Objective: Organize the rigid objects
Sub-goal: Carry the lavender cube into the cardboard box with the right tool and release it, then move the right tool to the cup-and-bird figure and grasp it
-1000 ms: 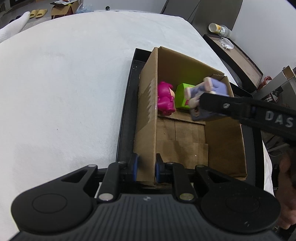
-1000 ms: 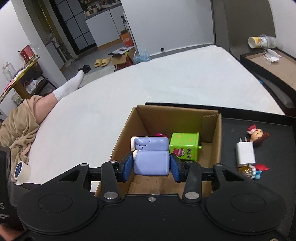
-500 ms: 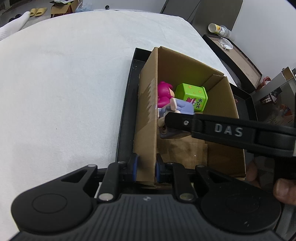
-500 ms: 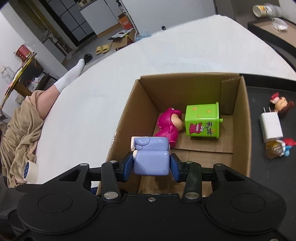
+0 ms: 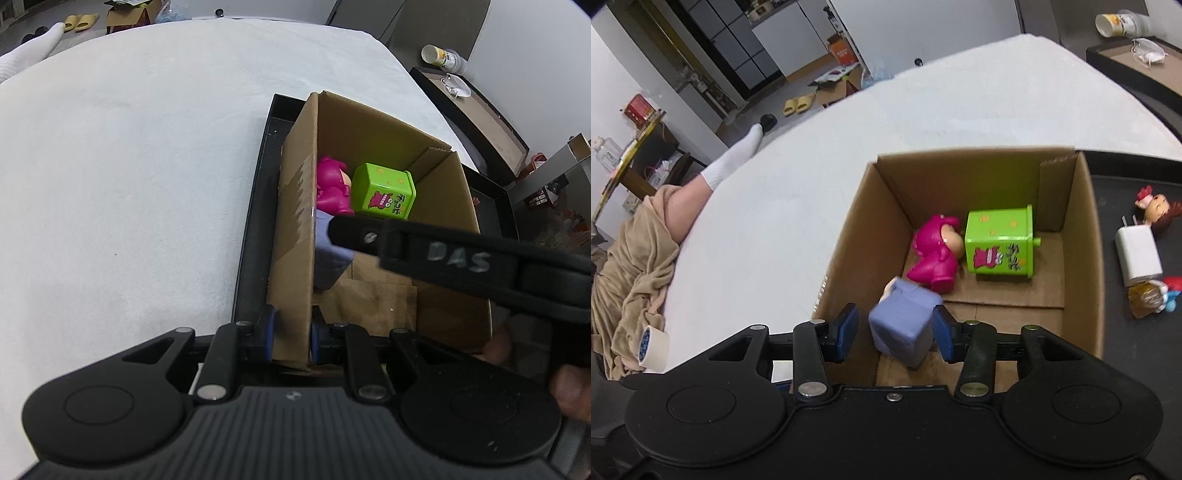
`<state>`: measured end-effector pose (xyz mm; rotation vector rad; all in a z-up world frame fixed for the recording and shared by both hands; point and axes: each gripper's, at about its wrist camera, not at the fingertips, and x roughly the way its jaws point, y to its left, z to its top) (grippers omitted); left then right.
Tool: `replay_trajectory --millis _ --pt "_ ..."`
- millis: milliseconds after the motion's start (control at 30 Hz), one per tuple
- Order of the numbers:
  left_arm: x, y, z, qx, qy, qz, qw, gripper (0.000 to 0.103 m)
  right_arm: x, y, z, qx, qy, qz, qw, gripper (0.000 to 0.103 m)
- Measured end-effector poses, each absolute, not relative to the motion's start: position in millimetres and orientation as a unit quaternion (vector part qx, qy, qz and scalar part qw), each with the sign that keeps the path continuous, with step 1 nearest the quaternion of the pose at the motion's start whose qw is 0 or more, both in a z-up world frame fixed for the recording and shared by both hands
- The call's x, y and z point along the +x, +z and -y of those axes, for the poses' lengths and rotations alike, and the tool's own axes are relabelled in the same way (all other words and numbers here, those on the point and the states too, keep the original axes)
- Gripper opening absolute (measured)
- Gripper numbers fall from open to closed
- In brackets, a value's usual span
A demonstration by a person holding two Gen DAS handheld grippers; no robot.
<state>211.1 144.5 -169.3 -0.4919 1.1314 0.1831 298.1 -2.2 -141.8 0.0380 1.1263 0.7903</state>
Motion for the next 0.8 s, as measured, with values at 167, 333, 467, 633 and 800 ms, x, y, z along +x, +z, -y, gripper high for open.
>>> replay_trajectory --millis 167,333,467,633,800 --pt "212 -162 -140 -0.221 0.093 -0.526 0.816 0.017 299 -125 16 0.021 0.368 -0.510 0.777 0.045" --pt "209 -158 -139 -0.217 0.099 -0.519 0.821 0.017 298 -108 26 0.018 0.373 -0.492 0.786 0.045" --pt "207 -156 -138 -0.211 0.104 -0.515 0.824 0.017 300 -101 35 0.019 0.363 -0.484 0.796 0.045" --pt "206 -155 -137 -0.207 0.105 -0.517 0.824 0.017 301 -97 49 0.025 0.350 -0.476 0.806 0.045" --pt "207 -155 -136 -0.209 0.108 -0.517 0.823 0.017 307 -95 68 0.036 0.333 -0.471 0.816 0.045"
